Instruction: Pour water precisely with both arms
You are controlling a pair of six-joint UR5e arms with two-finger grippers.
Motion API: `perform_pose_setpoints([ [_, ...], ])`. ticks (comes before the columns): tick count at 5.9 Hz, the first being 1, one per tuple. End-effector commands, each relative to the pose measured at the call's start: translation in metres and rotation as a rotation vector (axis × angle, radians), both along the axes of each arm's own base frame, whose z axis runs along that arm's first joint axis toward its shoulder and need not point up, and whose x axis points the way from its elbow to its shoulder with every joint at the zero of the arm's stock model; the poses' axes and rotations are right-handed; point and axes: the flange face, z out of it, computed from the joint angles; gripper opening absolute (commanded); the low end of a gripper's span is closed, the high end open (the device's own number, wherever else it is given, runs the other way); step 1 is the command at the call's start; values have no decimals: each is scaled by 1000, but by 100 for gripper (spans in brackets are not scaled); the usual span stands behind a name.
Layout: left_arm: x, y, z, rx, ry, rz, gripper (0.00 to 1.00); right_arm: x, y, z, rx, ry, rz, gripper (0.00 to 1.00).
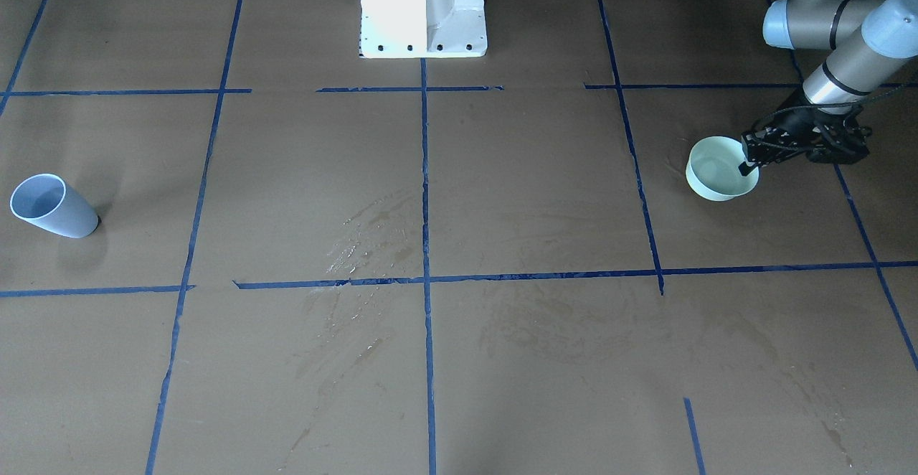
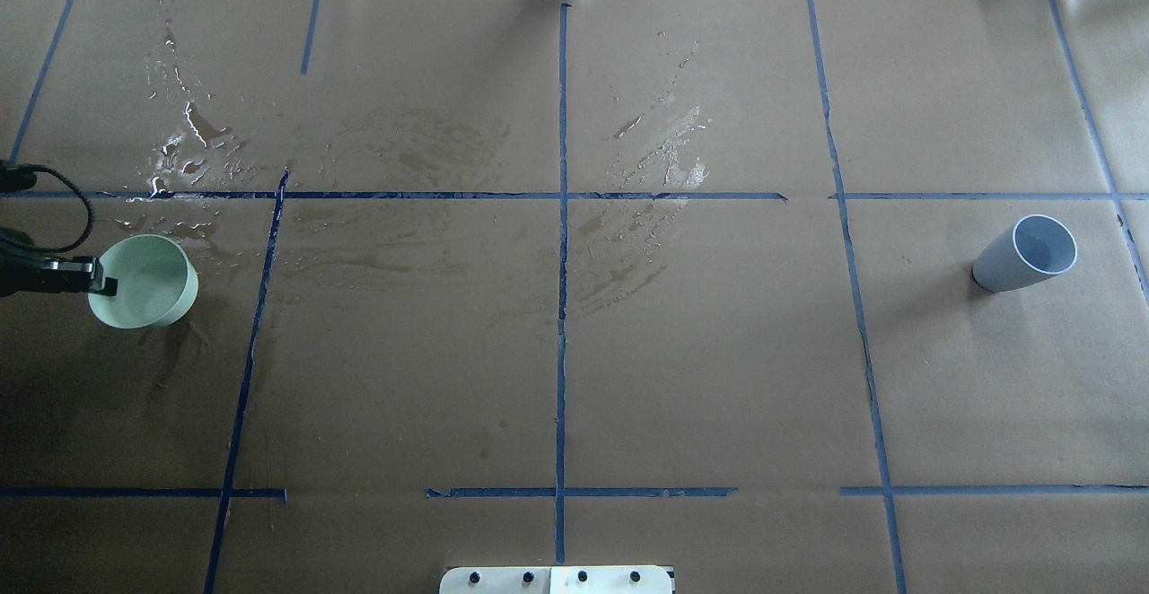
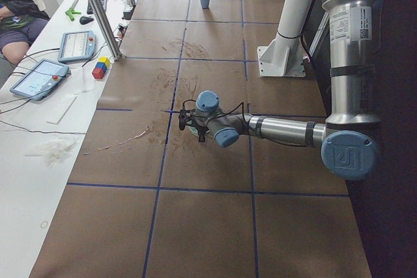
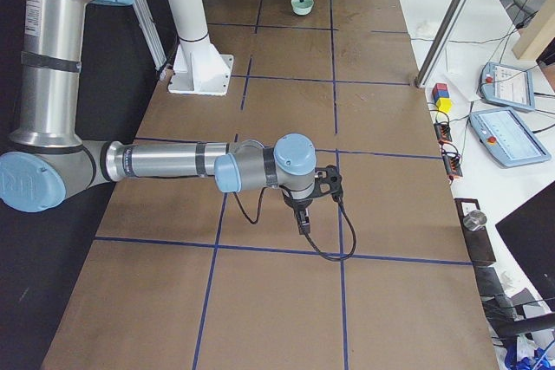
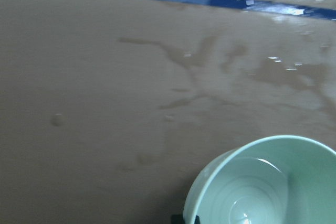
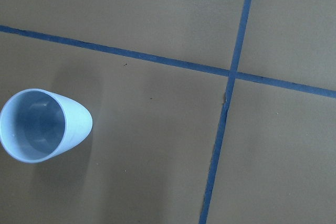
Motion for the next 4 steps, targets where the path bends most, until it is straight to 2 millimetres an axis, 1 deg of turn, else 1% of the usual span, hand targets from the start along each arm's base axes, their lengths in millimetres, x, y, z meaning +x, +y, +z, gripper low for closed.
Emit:
perform_pose_setpoints([
  [1, 41, -54, -105, -64, 98, -92, 0, 0, 0, 0, -1, 0, 1, 100],
  [2, 80, -68, -167, -83, 82, -57, 0, 0, 0, 1, -2, 1, 1, 100],
  [3, 126, -74, -222, -82, 55, -42, 0, 0, 0, 0, -1, 1, 1, 100],
  [4, 210, -46, -273, -113, 39, -46, 0, 0, 0, 0, -1, 1, 1, 100],
])
